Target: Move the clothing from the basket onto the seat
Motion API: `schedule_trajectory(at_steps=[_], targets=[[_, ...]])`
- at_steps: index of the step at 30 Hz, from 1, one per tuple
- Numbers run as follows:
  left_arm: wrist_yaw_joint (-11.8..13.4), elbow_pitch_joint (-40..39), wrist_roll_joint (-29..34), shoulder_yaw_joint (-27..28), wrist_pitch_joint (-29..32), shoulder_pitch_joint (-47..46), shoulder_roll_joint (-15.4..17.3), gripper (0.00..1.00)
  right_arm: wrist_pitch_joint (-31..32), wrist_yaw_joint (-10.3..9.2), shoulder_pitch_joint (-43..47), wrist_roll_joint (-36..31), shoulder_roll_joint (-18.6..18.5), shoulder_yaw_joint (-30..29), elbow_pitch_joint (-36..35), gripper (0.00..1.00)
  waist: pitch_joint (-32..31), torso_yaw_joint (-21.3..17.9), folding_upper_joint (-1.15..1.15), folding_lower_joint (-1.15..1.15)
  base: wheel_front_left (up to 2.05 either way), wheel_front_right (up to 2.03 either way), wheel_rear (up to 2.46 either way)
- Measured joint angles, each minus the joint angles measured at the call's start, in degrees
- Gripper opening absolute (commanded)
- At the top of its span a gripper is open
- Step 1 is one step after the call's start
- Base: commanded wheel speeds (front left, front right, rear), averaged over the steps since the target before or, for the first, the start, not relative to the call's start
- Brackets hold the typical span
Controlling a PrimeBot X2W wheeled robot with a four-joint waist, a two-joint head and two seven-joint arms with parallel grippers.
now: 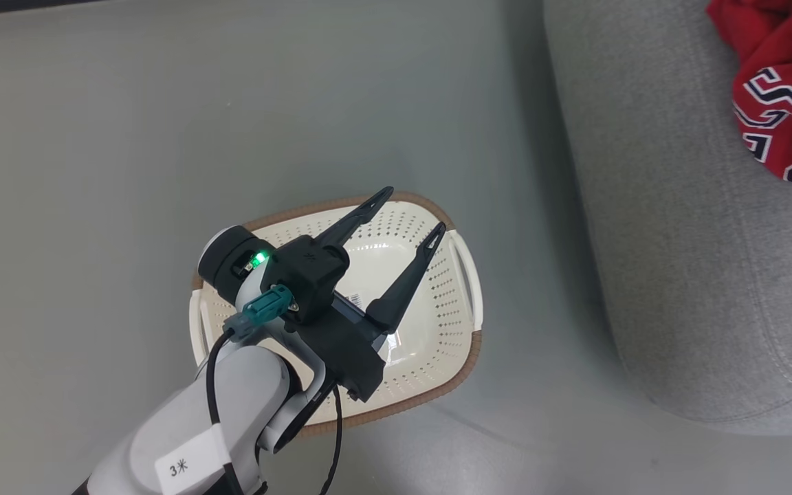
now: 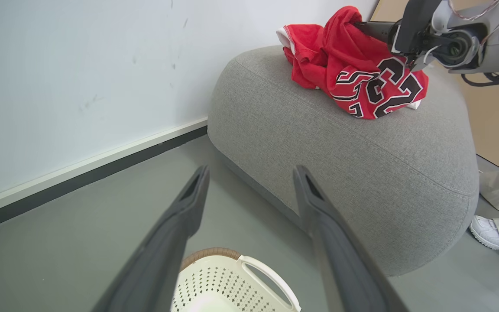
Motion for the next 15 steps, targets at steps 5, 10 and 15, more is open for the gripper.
schedule_trajectory(at_steps=[5,10,15], targets=[[-0.03,1.45,-0.47,0.25,-0.94,0.36,-0.08,1.00,-0.53,0.98,0.74,-0.05,1.42,0.80,0.63,1.00,-1.54,-1.55,0.00,0.00,0.00,0.00,0.00],[-0.53,3.36,-1.18,0.42,-1.76,1.79,-0.24,1.00,-1.00,2.01,2.55,-1.26,1.80,1.93,0.77,1.00,-3.85,-2.87,0.00,0.00,0.00,0.00,0.00],[-0.59,5.47,-2.09,1.03,-3.32,2.85,-0.77,1.00,-1.05,3.18,3.91,-2.24,2.27,3.12,0.24,1.00,-6.82,-3.85,0.00,0.00,0.00,0.00,0.00]])
